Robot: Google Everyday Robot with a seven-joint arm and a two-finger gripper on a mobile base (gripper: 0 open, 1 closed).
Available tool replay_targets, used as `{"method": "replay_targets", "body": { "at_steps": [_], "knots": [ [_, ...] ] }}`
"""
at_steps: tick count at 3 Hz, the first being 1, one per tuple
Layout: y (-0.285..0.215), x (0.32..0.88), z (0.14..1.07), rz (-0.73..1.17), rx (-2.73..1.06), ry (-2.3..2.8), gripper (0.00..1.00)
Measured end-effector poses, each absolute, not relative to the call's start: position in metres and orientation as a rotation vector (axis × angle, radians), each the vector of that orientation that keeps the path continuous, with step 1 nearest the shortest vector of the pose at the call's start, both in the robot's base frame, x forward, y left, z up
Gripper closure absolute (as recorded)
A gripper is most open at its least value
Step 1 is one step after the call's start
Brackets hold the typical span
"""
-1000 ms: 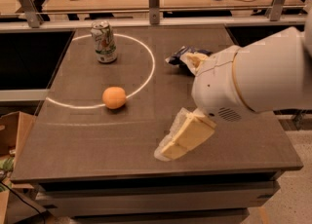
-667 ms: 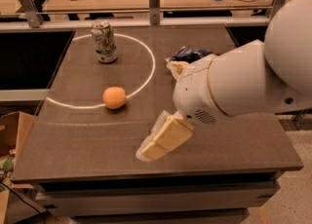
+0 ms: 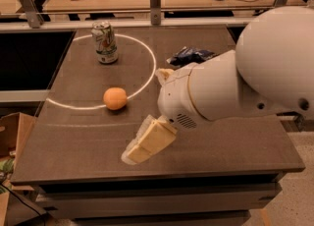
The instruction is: Pick orange
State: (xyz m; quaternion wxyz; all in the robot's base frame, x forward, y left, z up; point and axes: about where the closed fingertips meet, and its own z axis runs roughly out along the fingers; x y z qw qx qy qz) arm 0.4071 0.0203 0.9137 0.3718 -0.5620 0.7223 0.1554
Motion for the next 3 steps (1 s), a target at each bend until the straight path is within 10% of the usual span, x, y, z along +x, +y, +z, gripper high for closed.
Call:
{"method": "replay_targets", "body": {
  "at_steps": [3],
  "knots": [
    [0.010, 0.446, 0.872, 0.344, -1.176, 2.004, 0.00]
  ]
}}
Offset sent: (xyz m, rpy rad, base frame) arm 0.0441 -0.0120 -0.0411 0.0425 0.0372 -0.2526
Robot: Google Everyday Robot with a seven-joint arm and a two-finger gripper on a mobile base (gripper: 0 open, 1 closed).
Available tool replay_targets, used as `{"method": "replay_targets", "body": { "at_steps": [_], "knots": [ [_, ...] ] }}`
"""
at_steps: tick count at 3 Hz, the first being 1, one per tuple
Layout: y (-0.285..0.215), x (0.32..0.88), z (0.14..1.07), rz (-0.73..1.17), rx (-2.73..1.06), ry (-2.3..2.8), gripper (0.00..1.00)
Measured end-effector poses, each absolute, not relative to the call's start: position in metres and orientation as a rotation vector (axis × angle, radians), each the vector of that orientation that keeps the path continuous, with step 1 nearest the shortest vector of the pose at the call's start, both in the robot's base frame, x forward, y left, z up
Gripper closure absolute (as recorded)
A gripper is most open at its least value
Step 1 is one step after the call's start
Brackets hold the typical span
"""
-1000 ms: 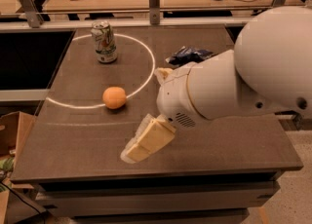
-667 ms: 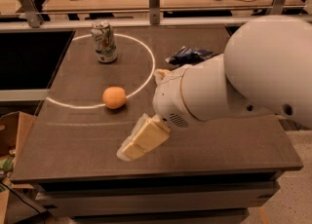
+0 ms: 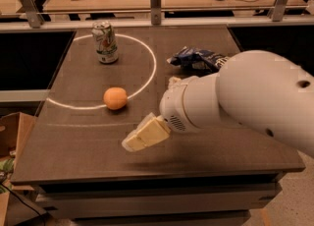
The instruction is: Pick orange
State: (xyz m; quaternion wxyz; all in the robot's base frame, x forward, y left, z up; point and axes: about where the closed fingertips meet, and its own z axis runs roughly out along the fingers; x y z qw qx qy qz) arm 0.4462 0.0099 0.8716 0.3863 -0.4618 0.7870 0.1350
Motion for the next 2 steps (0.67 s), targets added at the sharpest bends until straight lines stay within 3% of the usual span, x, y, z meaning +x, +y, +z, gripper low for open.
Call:
{"method": "replay_targets", "body": {
  "at_steps": [2],
  "knots": [
    [0.007, 0.491, 0.842, 0.357, -1.018, 2.038, 0.00]
  ]
}}
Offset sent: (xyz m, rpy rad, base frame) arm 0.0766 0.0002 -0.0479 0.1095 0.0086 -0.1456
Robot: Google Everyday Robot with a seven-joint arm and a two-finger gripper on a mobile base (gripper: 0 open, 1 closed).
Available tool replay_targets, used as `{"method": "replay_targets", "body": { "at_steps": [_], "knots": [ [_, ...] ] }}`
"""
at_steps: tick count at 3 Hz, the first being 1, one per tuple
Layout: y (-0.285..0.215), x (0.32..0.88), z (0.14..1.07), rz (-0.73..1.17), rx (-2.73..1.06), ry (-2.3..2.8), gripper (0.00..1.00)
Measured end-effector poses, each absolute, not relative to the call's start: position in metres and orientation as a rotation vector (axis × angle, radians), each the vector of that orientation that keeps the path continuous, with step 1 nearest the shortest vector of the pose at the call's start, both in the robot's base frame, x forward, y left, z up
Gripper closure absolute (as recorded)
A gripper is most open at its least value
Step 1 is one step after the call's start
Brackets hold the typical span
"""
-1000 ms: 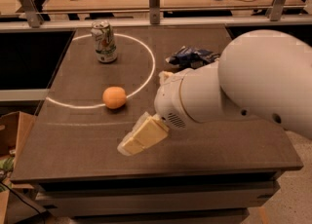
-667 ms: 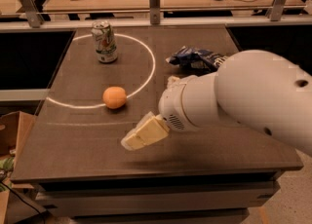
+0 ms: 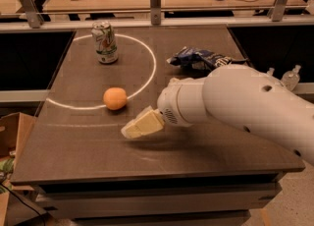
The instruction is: Pick orange
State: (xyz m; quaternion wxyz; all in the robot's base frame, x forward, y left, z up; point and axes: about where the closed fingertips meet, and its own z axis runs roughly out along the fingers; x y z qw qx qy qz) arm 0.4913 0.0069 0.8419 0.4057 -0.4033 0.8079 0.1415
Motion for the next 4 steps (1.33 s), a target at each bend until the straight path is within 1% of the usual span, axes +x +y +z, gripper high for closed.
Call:
{"method": "replay_targets", "body": {
  "at_steps": [2, 4],
  "knots": [
    [0.031, 0.524, 0.840, 0.424, -1.009, 2.009, 0.00],
    [0.061, 0.526, 0.843, 0.545, -1.026, 1.986, 0.00]
  ]
}}
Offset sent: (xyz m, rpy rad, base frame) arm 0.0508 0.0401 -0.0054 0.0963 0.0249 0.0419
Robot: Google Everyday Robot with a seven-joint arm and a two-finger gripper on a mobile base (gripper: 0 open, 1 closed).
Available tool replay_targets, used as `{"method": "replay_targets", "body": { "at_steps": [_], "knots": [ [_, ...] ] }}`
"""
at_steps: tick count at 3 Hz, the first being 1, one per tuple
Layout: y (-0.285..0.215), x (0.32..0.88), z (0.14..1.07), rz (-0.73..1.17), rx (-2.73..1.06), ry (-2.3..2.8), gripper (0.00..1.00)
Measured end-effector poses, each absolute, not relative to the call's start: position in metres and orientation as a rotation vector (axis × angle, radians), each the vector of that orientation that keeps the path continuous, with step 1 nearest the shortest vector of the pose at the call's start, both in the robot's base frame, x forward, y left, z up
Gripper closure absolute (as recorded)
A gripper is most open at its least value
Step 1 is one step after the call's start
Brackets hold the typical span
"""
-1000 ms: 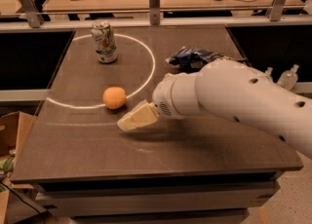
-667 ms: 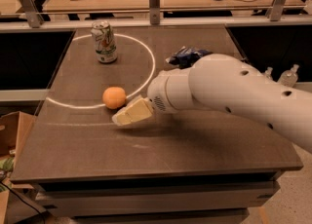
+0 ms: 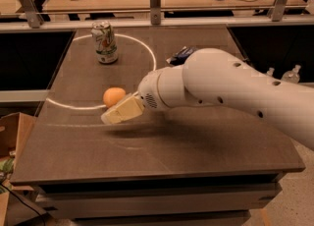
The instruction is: Pick orange
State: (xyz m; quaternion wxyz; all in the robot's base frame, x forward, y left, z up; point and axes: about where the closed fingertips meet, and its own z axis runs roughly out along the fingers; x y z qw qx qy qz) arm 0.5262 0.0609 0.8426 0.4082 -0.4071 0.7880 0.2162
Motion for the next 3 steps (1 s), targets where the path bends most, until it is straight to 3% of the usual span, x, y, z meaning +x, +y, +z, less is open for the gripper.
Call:
{"method": "replay_targets", "body": {
  "at_steps": [3],
  "knots": [
    [0.104, 0.520, 0.837, 0.606, -1.187, 1.848, 0.00]
  ]
}}
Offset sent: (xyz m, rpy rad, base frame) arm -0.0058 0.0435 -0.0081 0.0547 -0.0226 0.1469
